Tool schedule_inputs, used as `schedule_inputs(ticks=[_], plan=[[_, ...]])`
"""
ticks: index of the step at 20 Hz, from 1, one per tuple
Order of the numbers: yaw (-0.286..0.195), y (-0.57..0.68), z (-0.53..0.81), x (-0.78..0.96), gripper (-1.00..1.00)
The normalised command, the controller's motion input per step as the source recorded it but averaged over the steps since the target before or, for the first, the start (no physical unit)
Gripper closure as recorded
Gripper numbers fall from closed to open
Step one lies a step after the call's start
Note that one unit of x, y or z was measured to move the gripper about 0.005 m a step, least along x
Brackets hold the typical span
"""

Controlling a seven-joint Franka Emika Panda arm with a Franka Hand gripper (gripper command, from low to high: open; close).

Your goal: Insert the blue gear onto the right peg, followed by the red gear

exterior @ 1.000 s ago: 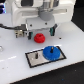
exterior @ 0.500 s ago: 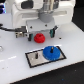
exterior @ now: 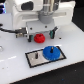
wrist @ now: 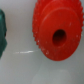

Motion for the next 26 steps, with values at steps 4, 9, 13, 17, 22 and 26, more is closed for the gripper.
schedule_inputs(ticks=[4,9,13,17,22,26], plan=[[0.0,0.01,-0.03,-0.01,1.0],[0.0,0.01,-0.02,0.0,1.0],[0.0,0.01,0.08,-0.04,1.0],[0.0,0.0,0.41,0.09,1.0],[0.0,0.01,0.56,0.27,1.0],[0.0,-0.01,0.52,0.43,1.0]])
